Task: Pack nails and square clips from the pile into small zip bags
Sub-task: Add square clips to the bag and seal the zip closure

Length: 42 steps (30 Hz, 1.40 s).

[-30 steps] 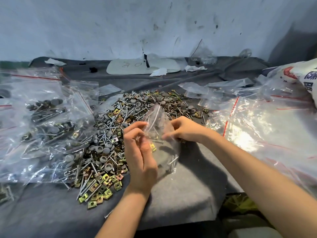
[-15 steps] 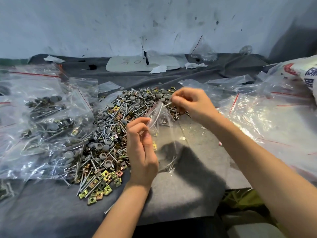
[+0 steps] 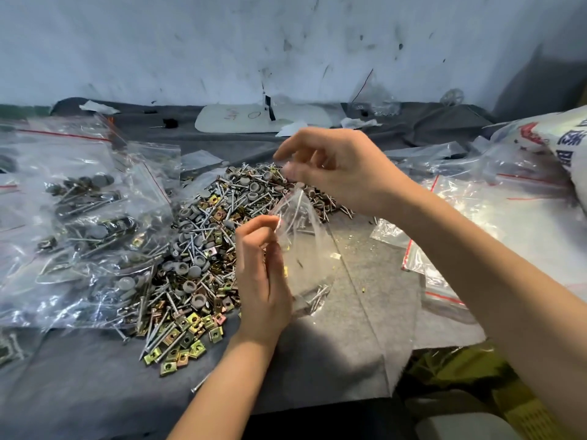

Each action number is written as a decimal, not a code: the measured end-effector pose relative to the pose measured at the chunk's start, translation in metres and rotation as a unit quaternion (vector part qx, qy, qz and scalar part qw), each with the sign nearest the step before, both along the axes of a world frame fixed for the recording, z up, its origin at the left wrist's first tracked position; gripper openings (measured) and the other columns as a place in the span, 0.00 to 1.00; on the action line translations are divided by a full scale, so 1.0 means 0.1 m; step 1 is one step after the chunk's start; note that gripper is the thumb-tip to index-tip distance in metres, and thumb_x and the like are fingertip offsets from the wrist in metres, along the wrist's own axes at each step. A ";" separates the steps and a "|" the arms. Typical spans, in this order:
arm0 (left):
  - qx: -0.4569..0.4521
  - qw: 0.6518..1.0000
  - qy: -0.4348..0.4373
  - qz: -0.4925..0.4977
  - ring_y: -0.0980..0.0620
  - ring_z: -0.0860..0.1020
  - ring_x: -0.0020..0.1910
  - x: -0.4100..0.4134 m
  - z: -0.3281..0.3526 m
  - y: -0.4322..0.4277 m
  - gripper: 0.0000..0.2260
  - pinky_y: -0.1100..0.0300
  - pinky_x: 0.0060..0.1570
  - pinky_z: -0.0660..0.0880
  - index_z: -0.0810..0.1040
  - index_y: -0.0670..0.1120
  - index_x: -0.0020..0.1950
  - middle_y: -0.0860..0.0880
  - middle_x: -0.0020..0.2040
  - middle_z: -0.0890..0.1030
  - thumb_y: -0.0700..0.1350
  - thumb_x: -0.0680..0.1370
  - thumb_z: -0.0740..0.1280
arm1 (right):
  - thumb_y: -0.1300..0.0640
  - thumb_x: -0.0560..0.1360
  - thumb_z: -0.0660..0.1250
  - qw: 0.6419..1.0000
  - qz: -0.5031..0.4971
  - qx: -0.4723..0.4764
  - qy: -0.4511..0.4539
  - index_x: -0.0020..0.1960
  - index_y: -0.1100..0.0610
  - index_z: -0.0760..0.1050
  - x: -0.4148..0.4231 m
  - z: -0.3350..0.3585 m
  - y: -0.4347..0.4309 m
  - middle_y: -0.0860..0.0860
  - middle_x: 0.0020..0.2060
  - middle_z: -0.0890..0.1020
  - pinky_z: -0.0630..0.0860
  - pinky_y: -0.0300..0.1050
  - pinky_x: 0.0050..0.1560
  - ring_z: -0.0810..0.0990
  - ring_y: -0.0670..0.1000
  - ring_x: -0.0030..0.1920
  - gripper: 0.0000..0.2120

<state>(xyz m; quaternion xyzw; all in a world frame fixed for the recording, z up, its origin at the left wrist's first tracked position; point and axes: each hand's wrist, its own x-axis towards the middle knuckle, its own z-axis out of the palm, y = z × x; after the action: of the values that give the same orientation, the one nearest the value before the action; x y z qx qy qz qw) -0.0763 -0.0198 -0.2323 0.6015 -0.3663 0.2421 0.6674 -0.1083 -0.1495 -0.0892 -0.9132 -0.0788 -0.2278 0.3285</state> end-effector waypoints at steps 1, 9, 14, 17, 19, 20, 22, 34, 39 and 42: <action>0.001 1.000 0.008 -0.003 0.53 0.72 0.57 -0.01 0.00 0.00 0.06 0.64 0.54 0.69 0.69 0.45 0.52 0.46 0.57 0.72 0.40 0.79 0.54 | 0.57 0.76 0.69 0.999 -0.017 0.033 -0.009 0.50 0.56 0.80 0.03 -0.03 -0.06 0.44 0.33 0.76 0.66 0.33 0.34 0.69 0.43 0.31 0.05; 0.002 1.000 0.030 -0.002 0.46 0.73 0.57 0.03 -0.05 -0.01 0.07 0.57 0.55 0.69 0.69 0.46 0.52 0.43 0.57 0.73 0.38 0.76 0.56 | 0.58 0.76 0.68 0.970 -0.176 -0.001 0.169 0.50 0.55 0.81 0.31 -0.81 -0.41 0.47 0.39 0.80 0.68 0.26 0.33 0.76 0.39 0.37 0.05; 0.000 1.000 0.027 -0.001 0.49 0.72 0.58 0.02 -0.04 -0.01 0.06 0.60 0.57 0.68 0.69 0.45 0.52 0.44 0.57 0.73 0.39 0.77 0.56 | 0.61 0.76 0.66 0.956 -0.194 -0.111 0.189 0.52 0.58 0.81 0.37 -1.25 -0.42 0.54 0.47 0.79 0.67 0.41 0.42 0.77 0.54 0.47 0.07; 0.004 1.000 0.028 -0.001 0.49 0.73 0.58 0.02 -0.03 -0.02 0.07 0.60 0.56 0.68 0.69 0.46 0.52 0.43 0.57 0.73 0.39 0.77 0.56 | 0.62 0.76 0.64 0.956 -0.196 -0.116 0.182 0.50 0.58 0.80 0.39 -1.29 -0.42 0.54 0.47 0.77 0.66 0.43 0.42 0.76 0.57 0.49 0.07; 0.006 1.000 0.028 -0.001 0.48 0.73 0.58 0.02 -0.04 -0.01 0.07 0.60 0.56 0.68 0.69 0.46 0.52 0.43 0.57 0.73 0.38 0.77 0.56 | 0.64 0.76 0.64 0.962 -0.193 -0.082 0.175 0.49 0.59 0.78 0.38 -1.26 -0.43 0.53 0.46 0.79 0.68 0.43 0.43 0.77 0.55 0.48 0.05; 0.006 1.000 0.027 -0.002 0.49 0.73 0.58 0.02 -0.03 -0.01 0.07 0.60 0.55 0.68 0.69 0.46 0.52 0.44 0.57 0.73 0.38 0.77 0.56 | 0.64 0.75 0.65 0.966 -0.196 -0.043 0.162 0.48 0.58 0.78 0.36 -1.22 -0.43 0.52 0.44 0.79 0.70 0.42 0.44 0.77 0.53 0.46 0.04; 0.006 1.000 0.027 -0.002 0.49 0.73 0.58 0.02 -0.02 -0.01 0.07 0.61 0.56 0.68 0.69 0.46 0.52 0.45 0.57 0.73 0.38 0.77 0.55 | 0.63 0.75 0.68 0.972 -0.199 0.048 0.118 0.46 0.57 0.78 0.32 -1.07 -0.41 0.49 0.39 0.79 0.73 0.38 0.42 0.78 0.48 0.41 0.03; 0.019 0.999 -0.027 0.018 0.57 0.72 0.55 0.01 0.03 0.00 0.05 0.66 0.51 0.68 0.68 0.43 0.51 0.38 0.55 0.74 0.37 0.80 0.54 | 0.59 0.72 0.73 0.996 -0.031 0.062 -0.053 0.47 0.60 0.81 0.02 0.05 0.07 0.52 0.28 0.75 0.65 0.35 0.33 0.68 0.43 0.29 0.05; 0.026 0.998 -0.047 0.022 0.57 0.72 0.56 0.00 0.03 0.01 0.07 0.65 0.51 0.68 0.69 0.41 0.55 0.39 0.56 0.73 0.39 0.81 0.54 | 0.56 0.72 0.73 0.999 -0.030 -0.031 -0.022 0.47 0.58 0.81 0.01 -0.03 0.13 0.49 0.28 0.74 0.63 0.36 0.33 0.65 0.45 0.29 0.06; 0.033 0.998 -0.047 0.016 0.52 0.72 0.57 0.00 0.02 0.02 0.06 0.60 0.53 0.69 0.68 0.40 0.54 0.39 0.57 0.74 0.40 0.81 0.54 | 0.55 0.72 0.73 0.998 -0.034 -0.042 -0.021 0.46 0.56 0.82 0.02 -0.05 0.13 0.43 0.25 0.70 0.63 0.34 0.32 0.67 0.44 0.28 0.05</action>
<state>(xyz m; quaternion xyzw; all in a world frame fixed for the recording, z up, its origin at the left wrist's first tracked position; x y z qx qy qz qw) -0.0766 -0.0178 -0.2304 0.6172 -0.3952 0.2686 0.6251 -0.1067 -0.1370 -0.0946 -0.9234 -0.0644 -0.2543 0.2802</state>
